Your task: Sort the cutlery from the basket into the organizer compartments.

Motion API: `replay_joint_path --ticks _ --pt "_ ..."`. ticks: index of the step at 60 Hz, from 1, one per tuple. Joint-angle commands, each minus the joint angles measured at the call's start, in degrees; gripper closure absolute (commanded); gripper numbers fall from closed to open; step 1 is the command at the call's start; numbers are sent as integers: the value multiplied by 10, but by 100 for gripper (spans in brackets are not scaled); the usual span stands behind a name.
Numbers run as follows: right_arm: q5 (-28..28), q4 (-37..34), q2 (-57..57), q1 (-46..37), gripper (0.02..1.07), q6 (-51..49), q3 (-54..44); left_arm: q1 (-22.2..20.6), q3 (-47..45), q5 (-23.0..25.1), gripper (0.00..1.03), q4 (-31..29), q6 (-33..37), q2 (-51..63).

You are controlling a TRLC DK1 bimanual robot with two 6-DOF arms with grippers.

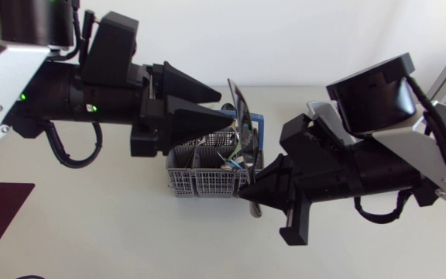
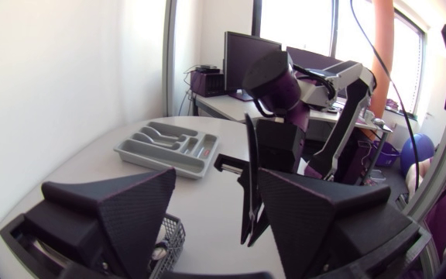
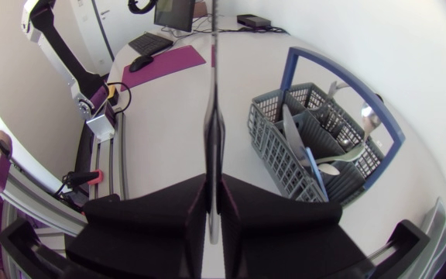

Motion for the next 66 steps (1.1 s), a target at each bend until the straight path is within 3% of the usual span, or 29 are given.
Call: replay_joint_path --ticks 1,16,23,29,37,47,66 --pt "3 -14 -30 -30 101 -10 -12 32 31 2 7 10 -22 -20" --pt "0 -60 -73 -176 101 -52 -23 117 47 1 7 15 -36 -47" --pt "-1 -76 -60 -274 101 -82 -14 125 26 -2 7 -2 -6 -53" --pt "-1 -86 -13 -359 101 -114 3 104 -3 -43 7 -41 60 -61" --pt "2 -86 74 -469 101 -154 49 70 -51 -124 7 -45 110 -69" --pt "35 -80 190 -563 101 -175 130 48 -92 -179 7 -53 154 -69" --pt "85 -76 401 -657 101 -182 321 13 -141 -226 7 -43 188 -69"
